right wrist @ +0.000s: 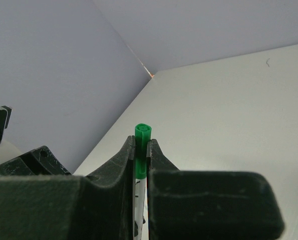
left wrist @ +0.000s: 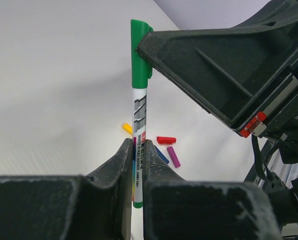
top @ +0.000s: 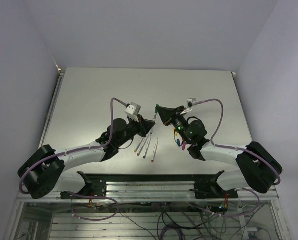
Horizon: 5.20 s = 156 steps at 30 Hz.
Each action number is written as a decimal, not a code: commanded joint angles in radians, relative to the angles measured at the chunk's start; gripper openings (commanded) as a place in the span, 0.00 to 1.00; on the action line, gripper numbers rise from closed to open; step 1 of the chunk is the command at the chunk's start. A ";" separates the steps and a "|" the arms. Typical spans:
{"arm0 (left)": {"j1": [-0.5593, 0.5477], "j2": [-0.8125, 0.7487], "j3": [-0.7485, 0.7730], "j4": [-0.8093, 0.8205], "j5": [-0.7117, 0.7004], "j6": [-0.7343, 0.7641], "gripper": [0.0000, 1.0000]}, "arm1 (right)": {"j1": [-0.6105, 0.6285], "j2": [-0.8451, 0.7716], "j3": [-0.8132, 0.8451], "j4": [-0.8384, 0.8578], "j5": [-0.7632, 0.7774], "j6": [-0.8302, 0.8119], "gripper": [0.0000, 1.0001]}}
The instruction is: Insert the pens into the pen caps
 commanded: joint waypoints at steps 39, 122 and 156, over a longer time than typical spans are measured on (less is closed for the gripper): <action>0.244 0.356 0.352 -0.423 -0.362 0.164 0.07 | -0.287 -0.081 0.356 -0.972 0.240 -0.058 0.78; 0.083 0.214 0.201 -0.631 -0.236 0.120 0.43 | -0.340 -0.085 0.121 -0.889 -0.018 -0.191 0.61; -0.035 0.316 0.220 -0.699 -0.200 0.118 0.45 | -0.340 -0.074 0.097 -0.859 -0.044 -0.173 0.61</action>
